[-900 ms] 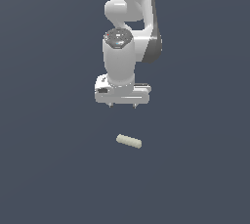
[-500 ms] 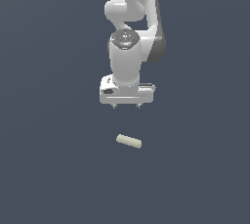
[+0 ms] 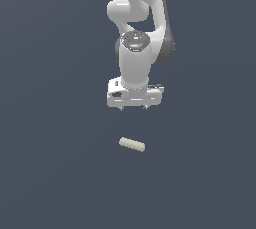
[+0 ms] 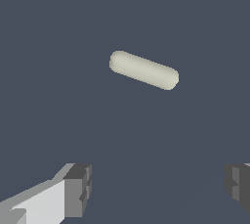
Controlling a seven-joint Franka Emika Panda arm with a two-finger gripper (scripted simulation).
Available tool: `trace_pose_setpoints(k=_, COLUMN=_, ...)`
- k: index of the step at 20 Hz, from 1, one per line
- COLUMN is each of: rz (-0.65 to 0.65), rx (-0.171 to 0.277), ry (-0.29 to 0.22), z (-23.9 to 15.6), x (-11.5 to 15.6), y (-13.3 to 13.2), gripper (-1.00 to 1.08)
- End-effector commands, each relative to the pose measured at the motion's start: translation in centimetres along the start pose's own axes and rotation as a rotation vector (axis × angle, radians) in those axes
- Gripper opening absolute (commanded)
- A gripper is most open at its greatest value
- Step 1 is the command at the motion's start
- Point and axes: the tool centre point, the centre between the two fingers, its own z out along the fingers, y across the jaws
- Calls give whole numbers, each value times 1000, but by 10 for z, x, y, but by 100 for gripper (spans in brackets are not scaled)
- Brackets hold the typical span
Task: Pick up the object and move it to a goal position.
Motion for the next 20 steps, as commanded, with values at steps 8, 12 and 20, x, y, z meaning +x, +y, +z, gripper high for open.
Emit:
trace_pose_setpoints(k=8, rz=-107, rx=-6, ry=-2, z=7, x=9, y=0, gripper=100)
trace_pose_setpoints(k=12, rz=-191, rx=-10, ry=-3, z=13, x=17, y=0, gripper=100)
trace_pose_setpoints(k=20, rz=-413, rx=-18, ry=-7, z=30, x=35, y=1, gripper=100)
